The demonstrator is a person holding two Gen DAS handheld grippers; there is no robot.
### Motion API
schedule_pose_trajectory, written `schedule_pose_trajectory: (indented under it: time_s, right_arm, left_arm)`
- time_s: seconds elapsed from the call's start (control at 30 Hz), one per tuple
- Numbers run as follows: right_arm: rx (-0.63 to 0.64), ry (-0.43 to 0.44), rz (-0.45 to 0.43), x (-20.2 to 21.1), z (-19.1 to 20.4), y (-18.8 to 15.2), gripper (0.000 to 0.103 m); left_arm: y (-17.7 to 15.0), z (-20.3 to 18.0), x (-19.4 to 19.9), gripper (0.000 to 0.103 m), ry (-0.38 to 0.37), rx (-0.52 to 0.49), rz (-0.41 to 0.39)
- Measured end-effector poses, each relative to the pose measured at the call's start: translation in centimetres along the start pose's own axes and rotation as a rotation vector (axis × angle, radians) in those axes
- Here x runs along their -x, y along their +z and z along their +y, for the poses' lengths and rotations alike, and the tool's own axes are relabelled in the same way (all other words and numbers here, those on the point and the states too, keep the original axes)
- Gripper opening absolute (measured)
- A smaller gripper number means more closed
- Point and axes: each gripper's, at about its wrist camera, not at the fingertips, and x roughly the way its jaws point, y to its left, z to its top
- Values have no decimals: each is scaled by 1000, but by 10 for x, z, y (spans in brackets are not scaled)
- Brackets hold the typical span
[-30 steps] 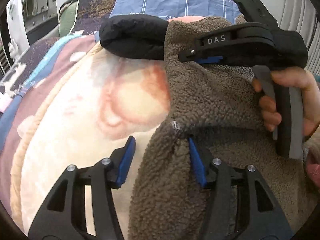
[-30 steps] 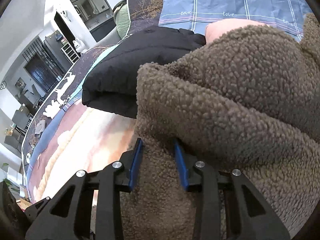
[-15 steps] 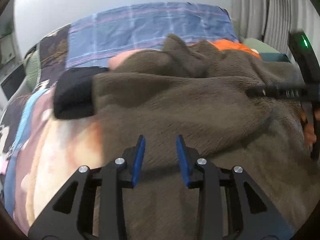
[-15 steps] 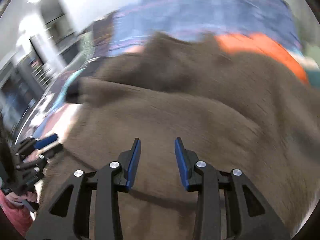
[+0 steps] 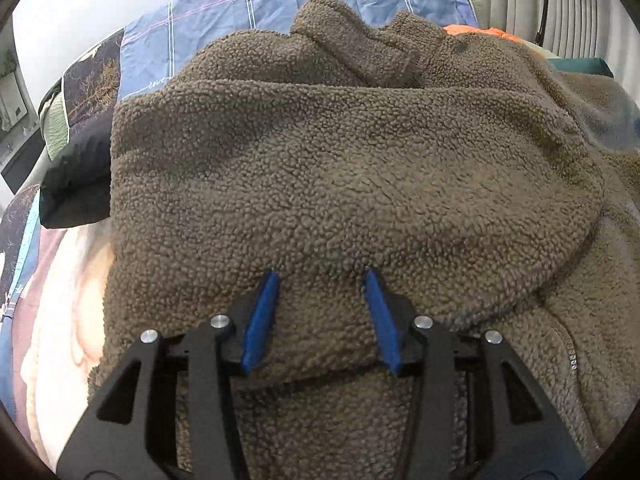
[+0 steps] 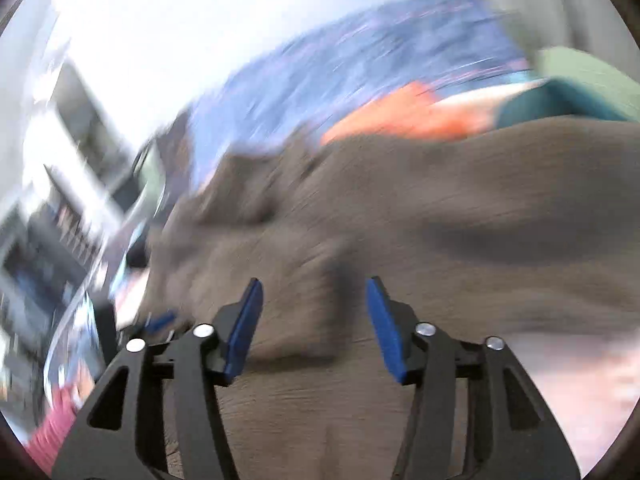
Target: Fold large clothes
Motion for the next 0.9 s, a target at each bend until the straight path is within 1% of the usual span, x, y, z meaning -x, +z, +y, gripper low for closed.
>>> schedule_pose_trajectory:
  time_s: [0.03,0.07,0.13,0.17,0.2,0.27,0.33,0.4,0.43,0.47,0.5,0.53,0.57,0.6,0.63,0.67,0.7,0.73,0.77,0.8,0.83,0.87,0.9]
  right_arm:
    - [-55,-43,-48,18,-23,4,60]
    - [-164,-113,-106,43,-65,6,60]
    - [-351,-190,-163,73,-122,2,60]
    - [-503,-220,-206,95,-161,-8,60]
    - [-620,-239,-245,111,-190,-17,60]
    - [-744,-272,-300,131,-227,-31,60]
    - [-809,-293,-305,135,-258,-36,62]
    - [-856,-270,-302,124,-272,-36,64]
    - [-879,-252,-309,117,-277,-35,67]
    - [-911,-223,-330,109,-287,-34,68]
    - [-936,-213,-351,104,-291,-35,68]
    - [-958,-218,-370,98,-291,-37,68]
    - [-987,-226,-408,96,-298,-38,68]
    - [-1000,-233,-433,97,-299,-38,66]
    - [-1005,-245,-438,93,-299,-34,50]
    - [-1004,-262,-414,98,-303,-31,35]
    - [-1014,-262,-391,96,-303,-29,16]
    - [-1043,-233,-391,95,-299,-28,14]
    - [-1062,-174,-422,96,-293,-25,14]
    - [-1038,-142,-435,101,-282,-19,14]
    - [-981,-128,-441,103,-267,-9,14]
    - [-869,-119,-446,106,-237,9,14]
    - [-805,-101,-449,106,-218,19,14]
  left_arm:
    - [0,-1,0,48,4,-2,-3]
    - [-3,-3,2,48,4,-1,-5]
    - [-2,-3,1,48,-3,5,-7]
    - [-4,-1,5,48,-5,7,-8]
    - [-3,0,5,48,-7,8,-8]
    - [-2,3,6,48,-9,8,-9]
    - [-2,3,5,48,-10,9,-10]
    - [-3,5,7,48,-16,12,-11]
    - [-3,6,7,48,-22,19,-13]
    - [-3,8,7,48,-27,24,-14]
    - [-4,10,8,48,-33,30,-15]
    - [-4,11,8,48,-38,36,-17]
    - [-4,14,8,48,-42,39,-18]
    - [-4,14,8,48,-45,42,-20]
    - [-4,15,8,48,-48,45,-21]
    - [-5,16,7,49,-53,48,-22]
    - [-5,17,7,49,-58,52,-23]
    - [-5,18,7,49,-63,56,-23]
    - [-5,19,7,49,-67,59,-23]
    - [-5,20,7,49,-72,62,-24]
    - [-4,19,7,49,-73,64,-24]
    - [-4,20,7,49,-75,65,-25]
    - [-4,18,7,49,-74,65,-25]
